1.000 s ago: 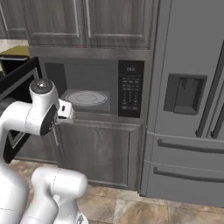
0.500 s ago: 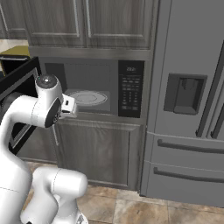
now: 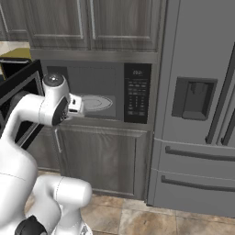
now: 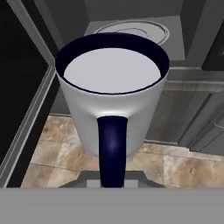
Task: Pick the mug from the counter and place it inside the microwave. Then close the microwave.
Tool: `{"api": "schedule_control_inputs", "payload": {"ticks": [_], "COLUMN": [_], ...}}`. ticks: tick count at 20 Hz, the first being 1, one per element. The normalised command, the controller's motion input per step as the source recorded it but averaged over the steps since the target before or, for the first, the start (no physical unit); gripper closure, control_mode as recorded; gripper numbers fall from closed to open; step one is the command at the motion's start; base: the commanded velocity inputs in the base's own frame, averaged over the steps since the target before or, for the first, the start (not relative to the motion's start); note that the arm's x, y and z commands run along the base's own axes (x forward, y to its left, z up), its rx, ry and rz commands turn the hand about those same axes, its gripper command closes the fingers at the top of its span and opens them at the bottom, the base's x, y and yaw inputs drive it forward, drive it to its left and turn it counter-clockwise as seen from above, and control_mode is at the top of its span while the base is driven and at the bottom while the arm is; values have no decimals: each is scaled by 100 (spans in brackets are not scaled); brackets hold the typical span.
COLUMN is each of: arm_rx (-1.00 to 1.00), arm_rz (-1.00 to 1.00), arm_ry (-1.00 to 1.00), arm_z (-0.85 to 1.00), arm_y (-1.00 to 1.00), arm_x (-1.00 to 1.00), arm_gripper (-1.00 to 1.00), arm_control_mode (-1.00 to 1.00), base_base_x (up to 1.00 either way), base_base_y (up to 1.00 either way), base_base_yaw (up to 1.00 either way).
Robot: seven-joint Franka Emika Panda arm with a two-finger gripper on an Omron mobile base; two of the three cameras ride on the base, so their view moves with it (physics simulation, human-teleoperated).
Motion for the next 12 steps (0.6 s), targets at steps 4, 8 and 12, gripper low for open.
{"api": "schedule_control_inputs", "payload": {"ticks": [4,8,12], "arm_rx": [-15,-12,-4], "arm_rz": [0,0,0], "arm_ry": [-5,-8,-6], "arm_z": [-8,-12,-23], "arm_y": [8,15,18], "arm_x": [26,27,31], "arm_gripper": [100,100,100], "arm_control_mode": [-100,-100,-100], "base_base_x": [0,0,0], "base_base_y": [0,0,0], "base_base_yaw": [0,0,0]}}
